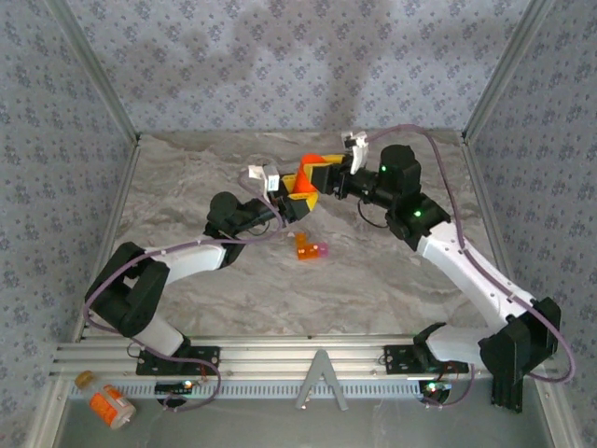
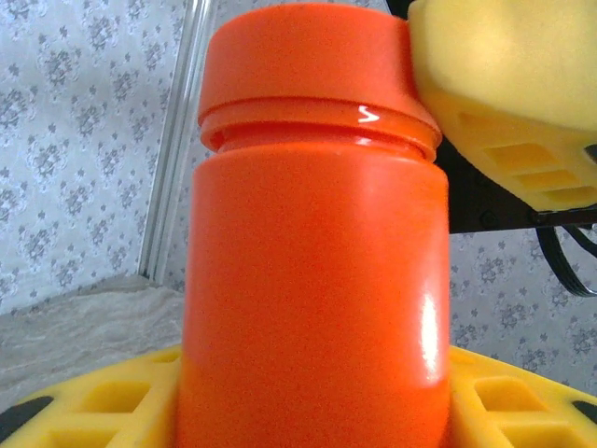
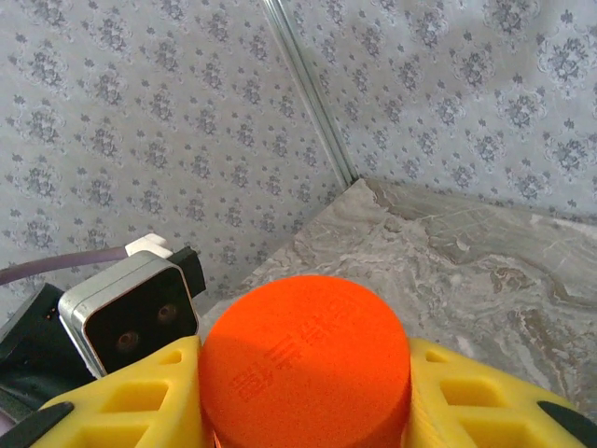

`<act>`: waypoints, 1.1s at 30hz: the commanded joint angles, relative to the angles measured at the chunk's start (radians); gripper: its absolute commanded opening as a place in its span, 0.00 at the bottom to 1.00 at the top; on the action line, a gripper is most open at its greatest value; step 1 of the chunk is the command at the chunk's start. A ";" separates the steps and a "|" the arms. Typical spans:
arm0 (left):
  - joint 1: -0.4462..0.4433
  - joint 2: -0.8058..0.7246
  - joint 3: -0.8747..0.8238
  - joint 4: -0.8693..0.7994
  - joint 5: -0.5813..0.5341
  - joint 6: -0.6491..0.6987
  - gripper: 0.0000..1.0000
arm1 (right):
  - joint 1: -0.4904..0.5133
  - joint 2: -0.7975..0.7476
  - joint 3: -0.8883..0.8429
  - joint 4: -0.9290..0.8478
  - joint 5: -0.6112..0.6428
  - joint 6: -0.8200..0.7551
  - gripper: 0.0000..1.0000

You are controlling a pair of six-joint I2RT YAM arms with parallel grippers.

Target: Sort the pills into containers

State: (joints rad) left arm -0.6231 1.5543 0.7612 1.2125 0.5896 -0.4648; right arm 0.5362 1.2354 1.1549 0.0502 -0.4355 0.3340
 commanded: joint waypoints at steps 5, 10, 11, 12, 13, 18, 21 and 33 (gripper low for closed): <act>-0.004 -0.017 0.072 0.032 -0.003 0.009 0.00 | -0.007 -0.019 0.029 0.038 -0.098 -0.042 0.17; -0.006 -0.033 0.068 0.022 0.000 0.019 0.00 | -0.043 -0.022 0.017 0.138 -0.124 0.054 0.17; -0.007 -0.035 0.066 0.021 0.000 0.020 0.00 | -0.052 -0.023 0.002 0.180 -0.132 0.086 0.17; -0.007 -0.035 0.066 0.021 0.004 0.021 0.00 | -0.058 -0.024 -0.009 0.213 -0.134 0.116 0.17; -0.008 -0.036 0.066 0.018 0.006 0.023 0.00 | -0.066 -0.022 -0.016 0.241 -0.138 0.139 0.17; -0.009 -0.055 0.069 -0.052 0.035 0.066 0.00 | -0.088 0.001 0.029 0.217 -0.215 0.147 0.17; -0.011 -0.067 0.061 -0.064 0.039 0.080 0.00 | -0.105 -0.001 0.029 0.204 -0.242 0.144 0.17; -0.013 -0.078 0.053 -0.048 0.012 0.074 0.00 | -0.108 -0.005 0.004 0.206 -0.240 0.149 0.17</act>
State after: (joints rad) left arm -0.6304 1.5253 0.8070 1.1255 0.6083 -0.4080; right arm 0.4271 1.2400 1.1858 0.2302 -0.6632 0.4652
